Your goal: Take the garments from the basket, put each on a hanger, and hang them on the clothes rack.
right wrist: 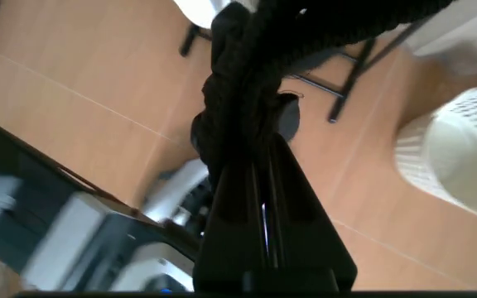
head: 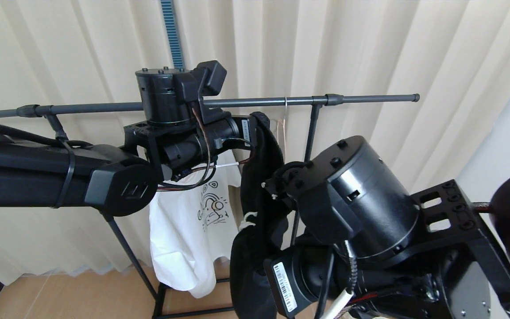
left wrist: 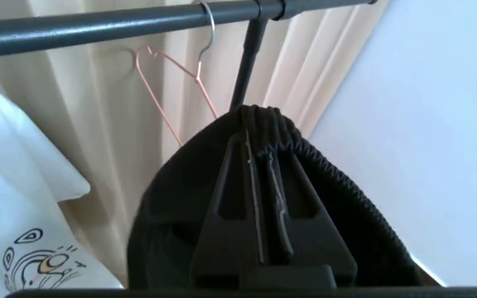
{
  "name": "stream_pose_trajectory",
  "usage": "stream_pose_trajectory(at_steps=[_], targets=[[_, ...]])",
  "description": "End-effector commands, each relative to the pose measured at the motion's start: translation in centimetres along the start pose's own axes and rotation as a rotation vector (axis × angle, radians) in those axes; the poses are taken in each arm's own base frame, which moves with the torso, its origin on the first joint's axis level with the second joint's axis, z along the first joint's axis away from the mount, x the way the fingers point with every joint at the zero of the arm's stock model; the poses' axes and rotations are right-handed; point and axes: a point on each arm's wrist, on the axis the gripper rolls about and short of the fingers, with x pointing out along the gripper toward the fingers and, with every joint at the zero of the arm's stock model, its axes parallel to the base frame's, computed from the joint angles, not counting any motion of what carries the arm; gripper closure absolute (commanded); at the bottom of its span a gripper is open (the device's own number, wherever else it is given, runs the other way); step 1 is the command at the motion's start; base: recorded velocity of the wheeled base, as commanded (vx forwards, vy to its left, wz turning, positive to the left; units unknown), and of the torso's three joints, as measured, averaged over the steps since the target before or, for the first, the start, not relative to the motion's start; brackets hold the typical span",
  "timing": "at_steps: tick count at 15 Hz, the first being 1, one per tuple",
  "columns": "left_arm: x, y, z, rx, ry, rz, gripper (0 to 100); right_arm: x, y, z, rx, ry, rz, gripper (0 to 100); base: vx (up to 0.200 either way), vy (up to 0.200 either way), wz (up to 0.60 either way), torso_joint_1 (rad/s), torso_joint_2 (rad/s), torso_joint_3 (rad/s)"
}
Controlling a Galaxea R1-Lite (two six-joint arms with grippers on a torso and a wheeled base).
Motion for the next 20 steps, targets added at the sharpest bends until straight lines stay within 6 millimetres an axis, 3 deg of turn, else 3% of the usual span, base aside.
stream_pose_trajectory(at_steps=[1,5,9,10,12,16,20], targets=[[-0.1,0.1,-0.1,-0.001,0.018,0.004,100,0.8,0.3,0.1,-0.003,0.014,-0.011,100,0.0,0.0,0.0,0.0,0.0,0.0],[-2.0,1.0,1.1,-0.005,0.062,0.049,100,-1.3,-4.6,0.2,-0.109,0.038,-0.11,100,0.0,0.0,0.0,0.0,0.0,0.0],[-8.2,1.2,2.3,0.081,0.17,0.087,100,-1.0,-9.5,1.9,-0.075,-0.05,-0.335,100,0.0,0.0,0.0,0.0,0.0,0.0],[-8.9,1.1,2.3,0.088,0.184,0.087,100,-0.9,-9.8,2.2,-0.063,-0.072,-0.36,100,0.0,0.0,0.0,0.0,0.0,0.0],[-12.3,0.7,1.8,0.136,0.269,0.085,100,0.0,-10.9,4.4,0.014,-0.208,-0.437,100,0.0,0.0,0.0,0.0,0.0,0.0],[-16.0,-0.6,-0.5,0.17,0.426,0.039,100,1.8,-9.9,7.9,0.151,-0.32,-0.426,100,0.0,0.0,0.0,0.0,0.0,0.0],[-16.9,-2.1,-4.5,0.146,0.56,-0.038,100,3.9,-8.8,10.9,0.2,-0.408,-0.37,100,0.0,0.0,0.0,0.0,0.0,0.0]])
